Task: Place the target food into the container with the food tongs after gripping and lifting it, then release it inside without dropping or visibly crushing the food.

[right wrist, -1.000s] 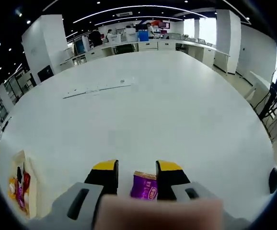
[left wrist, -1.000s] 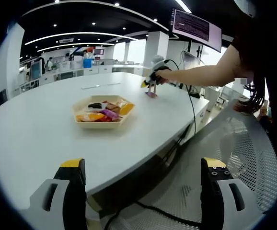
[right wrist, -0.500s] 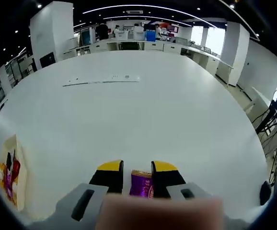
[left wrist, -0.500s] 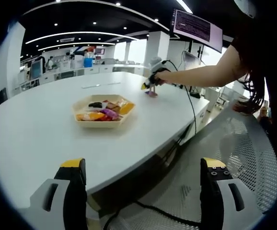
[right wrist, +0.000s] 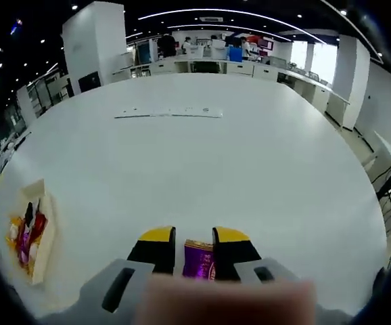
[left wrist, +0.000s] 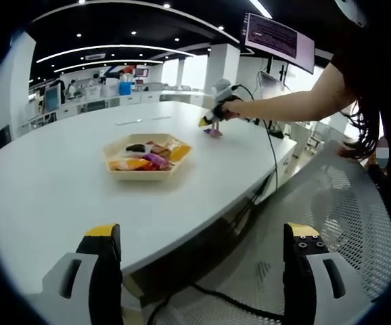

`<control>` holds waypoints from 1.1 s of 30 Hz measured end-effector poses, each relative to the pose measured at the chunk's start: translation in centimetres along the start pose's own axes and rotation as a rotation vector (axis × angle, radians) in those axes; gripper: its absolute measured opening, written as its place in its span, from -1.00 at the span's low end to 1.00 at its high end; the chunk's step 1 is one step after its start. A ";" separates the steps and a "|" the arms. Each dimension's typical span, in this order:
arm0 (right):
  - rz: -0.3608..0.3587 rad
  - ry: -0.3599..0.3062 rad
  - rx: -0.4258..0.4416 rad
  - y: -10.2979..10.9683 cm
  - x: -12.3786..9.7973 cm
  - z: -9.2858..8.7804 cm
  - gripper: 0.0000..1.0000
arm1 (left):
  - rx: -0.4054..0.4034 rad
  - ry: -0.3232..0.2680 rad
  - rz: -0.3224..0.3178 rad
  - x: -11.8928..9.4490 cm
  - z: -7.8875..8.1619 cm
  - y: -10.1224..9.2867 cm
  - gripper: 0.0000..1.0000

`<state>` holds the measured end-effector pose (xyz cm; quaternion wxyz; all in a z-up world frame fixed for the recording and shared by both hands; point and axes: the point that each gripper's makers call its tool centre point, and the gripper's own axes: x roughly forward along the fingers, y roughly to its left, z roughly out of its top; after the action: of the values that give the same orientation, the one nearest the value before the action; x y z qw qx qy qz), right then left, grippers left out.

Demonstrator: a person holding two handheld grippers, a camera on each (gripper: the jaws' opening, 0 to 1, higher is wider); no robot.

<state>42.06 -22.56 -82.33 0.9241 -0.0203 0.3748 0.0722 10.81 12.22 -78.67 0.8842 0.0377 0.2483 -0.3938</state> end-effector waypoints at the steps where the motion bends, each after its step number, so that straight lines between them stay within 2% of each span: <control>1: 0.004 -0.001 -0.009 0.3 -0.1 0.0 -0.59 | 0.001 0.000 0.002 0.0 0.0 0.0 0.94; 6: 0.018 -0.014 -0.035 1.3 -1.4 1.1 -0.59 | 0.000 0.006 -0.002 0.0 -0.1 0.1 0.94; 17: 0.033 -0.065 -0.041 1.9 -5.7 5.0 -0.59 | 0.003 0.003 0.001 0.0 -0.1 0.1 0.93; 24: 0.053 -0.075 -0.025 2.7 -7.8 5.8 -0.59 | 0.007 0.000 0.002 0.0 -0.1 0.1 0.93; 33: 0.070 -0.073 -0.026 3.8 -8.8 6.2 -0.59 | 0.012 -0.012 0.010 -0.1 0.1 0.2 0.92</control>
<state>39.58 -19.24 -71.71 0.9336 -0.0166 0.3405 0.1101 10.94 12.38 -78.57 0.8873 0.0417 0.2406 -0.3911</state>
